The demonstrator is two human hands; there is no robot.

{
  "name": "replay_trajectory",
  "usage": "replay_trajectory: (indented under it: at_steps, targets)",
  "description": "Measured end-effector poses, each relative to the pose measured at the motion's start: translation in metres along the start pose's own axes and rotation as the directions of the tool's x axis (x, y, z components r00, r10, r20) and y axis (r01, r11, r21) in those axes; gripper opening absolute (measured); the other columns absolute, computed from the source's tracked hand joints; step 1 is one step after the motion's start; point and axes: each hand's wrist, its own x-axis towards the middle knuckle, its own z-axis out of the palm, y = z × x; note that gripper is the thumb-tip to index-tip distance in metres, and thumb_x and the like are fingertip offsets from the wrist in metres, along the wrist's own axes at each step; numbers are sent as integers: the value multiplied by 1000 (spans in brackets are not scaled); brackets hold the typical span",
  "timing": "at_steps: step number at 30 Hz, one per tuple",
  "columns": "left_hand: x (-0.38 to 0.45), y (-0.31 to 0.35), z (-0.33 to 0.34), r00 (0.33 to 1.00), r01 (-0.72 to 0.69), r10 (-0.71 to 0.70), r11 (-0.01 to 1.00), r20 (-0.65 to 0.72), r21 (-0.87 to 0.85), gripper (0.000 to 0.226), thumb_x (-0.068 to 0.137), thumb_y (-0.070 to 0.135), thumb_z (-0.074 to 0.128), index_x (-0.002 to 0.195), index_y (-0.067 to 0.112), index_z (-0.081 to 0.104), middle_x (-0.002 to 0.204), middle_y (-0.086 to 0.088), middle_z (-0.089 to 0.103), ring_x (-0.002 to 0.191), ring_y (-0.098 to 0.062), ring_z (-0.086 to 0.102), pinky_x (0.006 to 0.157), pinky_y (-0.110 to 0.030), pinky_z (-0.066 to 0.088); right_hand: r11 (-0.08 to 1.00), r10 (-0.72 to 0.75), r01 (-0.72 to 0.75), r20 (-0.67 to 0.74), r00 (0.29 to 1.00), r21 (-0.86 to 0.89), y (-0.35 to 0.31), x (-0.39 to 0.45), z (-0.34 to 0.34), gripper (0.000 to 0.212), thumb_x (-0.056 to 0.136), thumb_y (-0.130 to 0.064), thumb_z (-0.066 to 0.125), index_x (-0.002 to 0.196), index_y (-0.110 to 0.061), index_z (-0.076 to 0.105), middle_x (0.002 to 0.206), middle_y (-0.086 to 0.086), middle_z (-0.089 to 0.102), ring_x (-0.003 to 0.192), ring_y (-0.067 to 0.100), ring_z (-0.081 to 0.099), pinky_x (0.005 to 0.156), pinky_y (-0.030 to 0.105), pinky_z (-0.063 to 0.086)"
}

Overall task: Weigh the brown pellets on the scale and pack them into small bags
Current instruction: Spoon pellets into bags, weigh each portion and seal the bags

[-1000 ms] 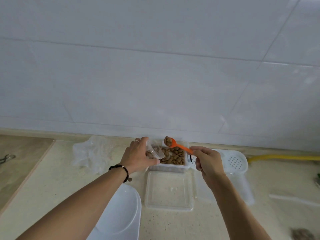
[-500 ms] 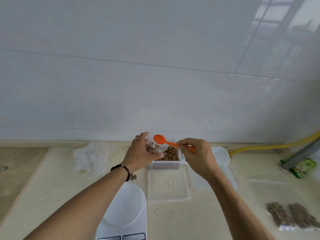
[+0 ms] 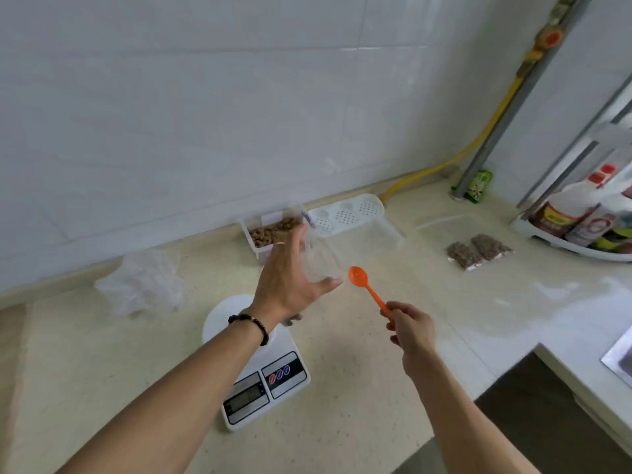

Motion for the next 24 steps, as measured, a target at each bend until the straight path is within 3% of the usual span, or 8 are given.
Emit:
replay_trajectory:
  at_steps: [2, 6, 10, 12, 14, 17, 19, 24]
  targets:
    - [-9, 7, 12, 995, -71, 67, 996, 75, 45, 102, 62, 55, 82, 142, 16, 33, 125, -1, 45, 109, -17, 44, 92, -39, 46, 998, 59, -58, -58, 997, 13, 28, 0, -11, 18, 82, 2, 60, 92, -7, 72, 84, 10, 68, 65, 16, 53, 55, 27, 42]
    - [-22, 14, 22, 980, -135, 117, 985, 158, 107, 110, 58, 74, 65, 143, 17, 26, 127, -10, 45, 108, -26, 49, 90, -45, 47, 995, 87, -93, -115, 990, -47, 60, 9, -22, 19, 83, -3, 64, 100, -10, 72, 93, 7, 69, 83, 19, 60, 72, 31, 49]
    - [-24, 12, 19, 976, -140, 115, 982, 186, 126, 107, 62, 62, 76, 146, 18, 26, 130, -8, 45, 111, -24, 48, 94, -45, 46, 947, -15, -23, -117, 993, -321, 62, 12, -21, 25, 87, -22, 59, 109, -21, 71, 110, 4, 65, 102, 21, 59, 83, 33, 51]
    - [-23, 11, 14, 978, -149, 124, 977, 168, 149, 106, 63, 58, 80, 146, 18, 26, 128, -7, 45, 112, -22, 47, 95, -42, 45, 911, -179, 147, -48, 983, -385, 41, 6, -14, 20, 88, -26, 58, 102, -24, 72, 106, 2, 68, 106, 21, 57, 89, 34, 49]
    - [-22, 11, 8, 980, -161, 138, 974, 144, 159, 105, 61, 59, 80, 144, 19, 28, 126, -6, 46, 113, -21, 46, 93, -38, 46, 901, -328, 334, 70, 942, -276, 2, -9, -5, 15, 90, -23, 58, 86, -19, 71, 88, -1, 70, 90, 16, 61, 75, 26, 48]
    - [-20, 13, -1, 986, -138, 120, 976, 111, 169, 106, 61, 59, 82, 144, 20, 28, 128, -4, 46, 115, -18, 46, 92, -31, 44, 892, -391, 443, 340, 855, -88, -66, -42, 12, 32, 97, -30, 52, 88, -8, 74, 83, 5, 72, 75, 12, 62, 67, 24, 47]
    - [-19, 15, -10, 989, -132, 118, 974, 88, 184, 110, 59, 60, 82, 145, 20, 25, 129, -4, 47, 114, -18, 47, 91, -27, 42, 804, -420, 563, 488, 765, -192, -93, -56, 25, 27, 95, -28, 54, 87, -11, 73, 83, 1, 71, 75, 10, 63, 67, 25, 49]
    - [-22, 9, -47, 988, -97, 89, 993, 129, 62, 122, 54, 62, 85, 149, 31, 14, 122, 7, 50, 107, -6, 48, 92, -26, 43, 679, -454, 693, 604, 655, -241, -123, -68, 53, 19, 95, -12, 51, 89, -11, 69, 87, 1, 72, 75, 10, 70, 73, 37, 57]
